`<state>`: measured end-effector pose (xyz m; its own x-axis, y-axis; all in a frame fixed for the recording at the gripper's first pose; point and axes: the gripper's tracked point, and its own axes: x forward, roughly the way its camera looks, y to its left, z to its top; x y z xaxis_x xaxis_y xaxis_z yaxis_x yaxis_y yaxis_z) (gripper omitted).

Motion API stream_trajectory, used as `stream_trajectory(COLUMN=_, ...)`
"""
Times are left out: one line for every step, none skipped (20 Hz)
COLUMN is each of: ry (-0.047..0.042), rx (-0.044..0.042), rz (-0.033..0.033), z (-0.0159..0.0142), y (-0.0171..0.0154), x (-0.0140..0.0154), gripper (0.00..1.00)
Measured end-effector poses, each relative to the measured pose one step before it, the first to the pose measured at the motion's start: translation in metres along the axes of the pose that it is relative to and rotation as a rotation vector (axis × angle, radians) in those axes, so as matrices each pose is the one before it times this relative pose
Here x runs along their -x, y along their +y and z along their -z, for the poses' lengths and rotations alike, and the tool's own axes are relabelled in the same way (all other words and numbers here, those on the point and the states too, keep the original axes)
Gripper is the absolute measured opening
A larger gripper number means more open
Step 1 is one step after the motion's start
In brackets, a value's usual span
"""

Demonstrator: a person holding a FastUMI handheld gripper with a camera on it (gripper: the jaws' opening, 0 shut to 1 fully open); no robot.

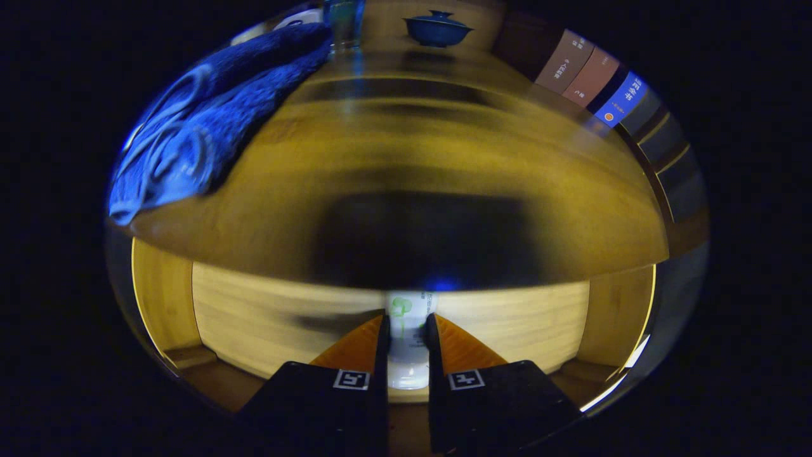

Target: Pull open the drawer, take out the items inside it, and place them on the countertop above the cabinet.

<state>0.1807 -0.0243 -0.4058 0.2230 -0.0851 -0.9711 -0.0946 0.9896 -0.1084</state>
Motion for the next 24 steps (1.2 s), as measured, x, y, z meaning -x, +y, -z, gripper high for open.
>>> stream_trajectory(ry=0.00194, rx=-0.00798, rz=-0.02533, z=0.00496, y=0.00214, x=0.00413, gripper=0.3)
stream_trajectory(ry=0.00296, rx=-0.00169, rz=-0.00853, z=0.00697, y=-0.00028, x=0.00731, gripper=0.3)
stream_trajectory(ry=-0.00532, rx=0.00723, rz=0.00304, z=0.00344, y=-0.00185, x=0.00706, gripper=0.3)
stream_trajectory(ry=-0.01021, rx=0.00233, rz=0.00615, z=0.00161, y=-0.0034, x=0.00703, gripper=0.3)
stream_trajectory(ry=-0.00658, rx=-0.00224, rz=0.00018, z=0.00258, y=-0.00181, x=0.00713, gripper=0.3)
stream_trajectory(ry=-0.0056, rx=-0.01117, rz=-0.00307, z=0.00132, y=-0.00037, x=0.00684, gripper=0.3)
stream_trajectory(ry=-0.00102, rx=-0.00879, rz=-0.00202, z=0.00201, y=0.00057, x=0.00695, gripper=0.3)
stream_trajectory(ry=-0.00374, rx=0.00089, rz=-0.00584, z=0.00161, y=0.00164, x=0.00677, gripper=0.3)
stream_trajectory(ry=-0.00718, rx=0.00233, rz=-0.00387, z=-0.00022, y=0.0008, x=0.00678, gripper=0.3)
stream_trajectory(ry=-0.00807, rx=0.00459, rz=-0.00025, z=-0.00002, y=0.00097, x=0.00578, gripper=0.3)
stream_trajectory(ry=-0.00658, rx=0.00414, rz=-0.00265, z=-0.00051, y=0.00176, x=0.00654, gripper=0.3)
stream_trajectory(ry=-0.0064, rx=-0.00027, rz=-0.00301, z=-0.00117, y=0.00147, x=0.00601, gripper=0.3)
stream_trajectory(ry=-0.0028, rx=0.00388, rz=-0.00206, z=-0.00056, y=0.00168, x=0.00573, gripper=0.3)
stream_trajectory(ry=-0.00447, rx=0.00797, rz=0.00261, z=-0.00118, y=0.00032, x=0.00693, gripper=0.3)
stream_trajectory(ry=-0.00602, rx=0.00425, rz=0.00622, z=-0.00197, y=-0.00002, x=0.00618, gripper=0.3)
stream_trajectory(ry=-0.00782, rx=-0.00042, rz=0.00617, z=-0.00299, y=-0.0007, x=0.00624, gripper=0.3)
stream_trajectory(ry=-0.00331, rx=0.00024, rz=0.00089, z=-0.00259, y=0.0004, x=0.00682, gripper=0.3)
stream_trajectory(ry=-0.00536, rx=0.00073, rz=-0.00114, z=-0.00214, y=0.00245, x=0.00793, gripper=0.3)
stream_trajectory(ry=-0.00386, rx=0.00391, rz=-0.00464, z=-0.00374, y=0.00143, x=0.00881, gripper=0.3)
stream_trajectory(ry=-0.00681, rx=0.00459, rz=-0.00165, z=-0.00399, y=0.00098, x=0.00907, gripper=0.3)
stream_trajectory(ry=-0.01153, rx=0.00533, rz=-0.00116, z=-0.00743, y=-0.00159, x=0.00698, gripper=0.3)
stream_trajectory(ry=-0.01717, rx=-0.00149, rz=-0.00275, z=-0.01012, y=0.0001, x=0.00678, gripper=0.3)
stream_trajectory(ry=-0.01638, rx=-0.00465, rz=-0.00259, z=-0.01254, y=-0.00076, x=0.00243, gripper=0.3)
stream_trajectory(ry=-0.01434, rx=-0.00683, rz=0.00405, z=-0.01227, y=-0.00181, x=0.00094, gripper=0.3)
